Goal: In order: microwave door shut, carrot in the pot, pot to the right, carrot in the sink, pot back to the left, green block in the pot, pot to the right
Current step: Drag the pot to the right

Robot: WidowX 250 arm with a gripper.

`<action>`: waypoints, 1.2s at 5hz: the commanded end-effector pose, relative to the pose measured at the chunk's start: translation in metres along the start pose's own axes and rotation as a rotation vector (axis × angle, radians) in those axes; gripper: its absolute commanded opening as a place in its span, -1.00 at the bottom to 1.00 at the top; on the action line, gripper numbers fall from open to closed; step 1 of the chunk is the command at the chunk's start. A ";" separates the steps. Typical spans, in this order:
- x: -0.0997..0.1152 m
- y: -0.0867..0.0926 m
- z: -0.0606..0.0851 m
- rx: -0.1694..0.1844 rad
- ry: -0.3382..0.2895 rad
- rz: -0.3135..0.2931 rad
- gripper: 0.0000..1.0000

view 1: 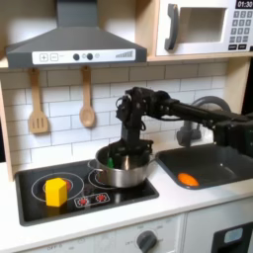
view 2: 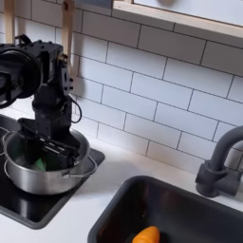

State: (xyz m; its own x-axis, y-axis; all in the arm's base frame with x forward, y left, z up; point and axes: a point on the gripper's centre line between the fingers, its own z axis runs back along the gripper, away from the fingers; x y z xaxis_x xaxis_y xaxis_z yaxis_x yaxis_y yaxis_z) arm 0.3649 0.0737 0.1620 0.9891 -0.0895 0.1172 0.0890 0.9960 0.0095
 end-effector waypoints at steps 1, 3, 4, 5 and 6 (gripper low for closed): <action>0.001 -0.015 -0.001 -0.021 0.003 -0.036 1.00; 0.003 -0.024 -0.002 -0.032 0.007 -0.067 1.00; 0.002 -0.027 -0.002 -0.032 0.009 -0.091 1.00; 0.000 -0.029 0.004 -0.010 0.053 -0.109 1.00; -0.003 -0.033 0.001 -0.025 0.059 -0.110 1.00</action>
